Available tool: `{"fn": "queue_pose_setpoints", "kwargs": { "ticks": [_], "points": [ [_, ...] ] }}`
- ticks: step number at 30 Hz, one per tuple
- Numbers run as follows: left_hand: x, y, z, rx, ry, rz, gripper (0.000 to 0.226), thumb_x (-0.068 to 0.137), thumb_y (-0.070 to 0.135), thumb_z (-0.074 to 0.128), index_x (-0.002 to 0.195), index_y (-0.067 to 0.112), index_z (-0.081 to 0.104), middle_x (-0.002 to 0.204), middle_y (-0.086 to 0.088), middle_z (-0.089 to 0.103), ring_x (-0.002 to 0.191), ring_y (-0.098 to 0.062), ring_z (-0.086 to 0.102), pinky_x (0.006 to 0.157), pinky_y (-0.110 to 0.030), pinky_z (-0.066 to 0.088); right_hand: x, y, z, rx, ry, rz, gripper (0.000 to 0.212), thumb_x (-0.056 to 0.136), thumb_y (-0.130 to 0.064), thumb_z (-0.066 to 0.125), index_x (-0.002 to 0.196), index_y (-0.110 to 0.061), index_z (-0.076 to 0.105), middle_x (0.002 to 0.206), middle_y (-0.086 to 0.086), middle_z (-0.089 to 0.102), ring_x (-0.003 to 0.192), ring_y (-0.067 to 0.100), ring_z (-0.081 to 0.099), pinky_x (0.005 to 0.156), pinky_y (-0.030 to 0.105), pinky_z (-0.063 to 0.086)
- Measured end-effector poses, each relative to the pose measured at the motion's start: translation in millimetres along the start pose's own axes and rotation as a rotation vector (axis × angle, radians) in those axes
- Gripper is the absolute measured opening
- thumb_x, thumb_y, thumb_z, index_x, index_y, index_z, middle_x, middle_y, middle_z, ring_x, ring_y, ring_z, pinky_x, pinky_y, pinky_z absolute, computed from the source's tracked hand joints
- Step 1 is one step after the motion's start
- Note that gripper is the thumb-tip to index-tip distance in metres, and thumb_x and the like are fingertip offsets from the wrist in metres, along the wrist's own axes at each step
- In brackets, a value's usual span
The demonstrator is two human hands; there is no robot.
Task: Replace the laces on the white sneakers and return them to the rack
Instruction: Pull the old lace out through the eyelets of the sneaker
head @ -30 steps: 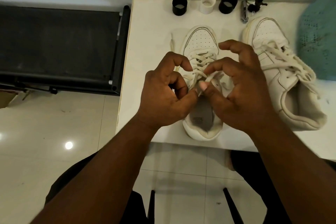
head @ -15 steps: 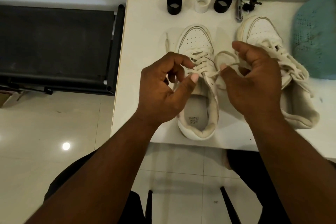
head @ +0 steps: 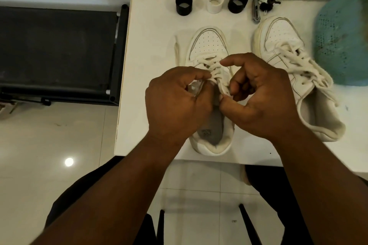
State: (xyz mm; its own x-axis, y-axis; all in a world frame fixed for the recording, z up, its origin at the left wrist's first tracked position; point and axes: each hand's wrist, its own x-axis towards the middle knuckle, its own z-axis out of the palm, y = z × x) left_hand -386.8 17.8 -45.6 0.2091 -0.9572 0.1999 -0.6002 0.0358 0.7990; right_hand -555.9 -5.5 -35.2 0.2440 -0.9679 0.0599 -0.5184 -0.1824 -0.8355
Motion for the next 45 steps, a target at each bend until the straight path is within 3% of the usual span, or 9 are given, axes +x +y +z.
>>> {"fn": "queue_pose_setpoints", "kwargs": {
  "ticks": [7, 13, 16, 21, 23, 28, 32, 35, 45],
  "points": [
    [14.4, -1.4, 0.7, -0.555, 0.003, -0.64, 0.02, 0.083, 0.008, 0.073, 0.072, 0.024, 0.073, 0.076, -0.002, 0.074, 0.069, -0.015, 0.069, 0.067, -0.032, 0.055, 0.1, 2.9, 3.0, 0.075, 0.017, 0.048, 0.049, 0.068, -0.015, 0.071, 0.116, -0.02, 0.064, 0.064, -0.001, 0.059, 0.057, 0.019, 0.058, 0.059, 0.036, 0.053],
    [12.7, -9.0, -3.6, -0.286, -0.267, -0.138, 0.031, 0.081, 0.033, 0.07, 0.11, 0.024, 0.072, 0.11, 0.012, 0.071, 0.101, -0.006, 0.063, 0.079, -0.022, 0.052, 0.7, 3.5, 4.0, 0.08, 0.001, 0.009, 0.049, 0.071, -0.013, 0.073, 0.117, -0.022, 0.062, 0.063, 0.0, 0.058, 0.058, 0.019, 0.058, 0.059, 0.039, 0.053],
    [12.6, -15.3, -2.4, -0.116, -0.227, -0.031, 0.026, 0.082, 0.046, 0.076, 0.1, 0.027, 0.079, 0.112, 0.011, 0.072, 0.11, -0.009, 0.065, 0.095, -0.036, 0.053, 0.8, 5.2, 3.5, 0.089, 0.007, 0.009, 0.048, 0.072, -0.014, 0.074, 0.118, -0.02, 0.063, 0.064, 0.0, 0.058, 0.058, 0.02, 0.058, 0.058, 0.039, 0.053],
    [9.1, -8.9, -1.0, 0.008, -0.065, 0.039, 0.018, 0.09, 0.035, 0.071, 0.087, 0.018, 0.077, 0.098, 0.008, 0.073, 0.096, -0.011, 0.066, 0.086, -0.032, 0.052, 1.9, 5.6, 4.7, 0.1, -0.001, 0.01, 0.049, 0.07, -0.012, 0.073, 0.118, -0.016, 0.064, 0.064, 0.002, 0.057, 0.058, 0.021, 0.057, 0.057, 0.039, 0.053],
    [7.0, -7.1, 0.6, -0.002, -0.038, -0.003, 0.021, 0.095, 0.035, 0.067, 0.085, 0.017, 0.073, 0.091, 0.008, 0.071, 0.089, -0.009, 0.065, 0.081, -0.026, 0.051, 2.3, 5.6, 5.1, 0.103, -0.002, 0.008, 0.048, 0.069, -0.012, 0.071, 0.116, -0.017, 0.064, 0.063, 0.002, 0.056, 0.055, 0.019, 0.056, 0.055, 0.034, 0.051],
    [19.2, -10.2, -4.6, -0.457, -0.02, -0.57, 0.033, 0.102, 0.035, 0.061, 0.079, 0.013, 0.07, 0.076, -0.008, 0.066, 0.073, -0.008, 0.06, 0.073, -0.028, 0.051, 2.0, 6.5, 6.6, 0.127, 0.001, 0.036, 0.043, 0.067, -0.012, 0.069, 0.109, -0.019, 0.067, 0.061, 0.0, 0.056, 0.047, 0.012, 0.046, 0.051, 0.02, 0.041],
    [16.7, -15.2, -5.6, -0.291, -0.174, -0.228, 0.028, 0.093, 0.04, 0.07, 0.114, 0.022, 0.071, 0.117, 0.01, 0.07, 0.113, -0.006, 0.064, 0.097, -0.039, 0.054, 2.0, 5.9, 5.7, 0.11, 0.003, 0.021, 0.043, 0.068, -0.014, 0.069, 0.11, -0.018, 0.067, 0.061, 0.001, 0.056, 0.048, 0.012, 0.046, 0.05, 0.02, 0.04],
    [10.0, -14.4, -2.7, -0.084, -0.251, 0.068, 0.037, 0.082, 0.045, 0.073, 0.113, 0.024, 0.075, 0.132, 0.006, 0.063, 0.129, -0.015, 0.054, 0.106, -0.044, 0.045, 1.2, 6.3, 3.8, 0.103, 0.008, 0.007, 0.04, 0.071, -0.027, 0.068, 0.111, -0.02, 0.066, 0.061, 0.0, 0.056, 0.05, 0.015, 0.049, 0.049, 0.02, 0.041],
    [4.6, -13.4, -3.5, 0.12, -0.131, 0.201, 0.018, 0.084, 0.035, 0.076, 0.096, 0.022, 0.081, 0.129, 0.003, 0.069, 0.124, -0.025, 0.058, 0.099, -0.048, 0.048, 0.9, 6.1, 5.5, 0.117, 0.008, 0.006, 0.038, 0.072, -0.022, 0.069, 0.109, -0.018, 0.066, 0.061, 0.002, 0.056, 0.05, 0.014, 0.049, 0.051, 0.016, 0.04]
  ]
}}
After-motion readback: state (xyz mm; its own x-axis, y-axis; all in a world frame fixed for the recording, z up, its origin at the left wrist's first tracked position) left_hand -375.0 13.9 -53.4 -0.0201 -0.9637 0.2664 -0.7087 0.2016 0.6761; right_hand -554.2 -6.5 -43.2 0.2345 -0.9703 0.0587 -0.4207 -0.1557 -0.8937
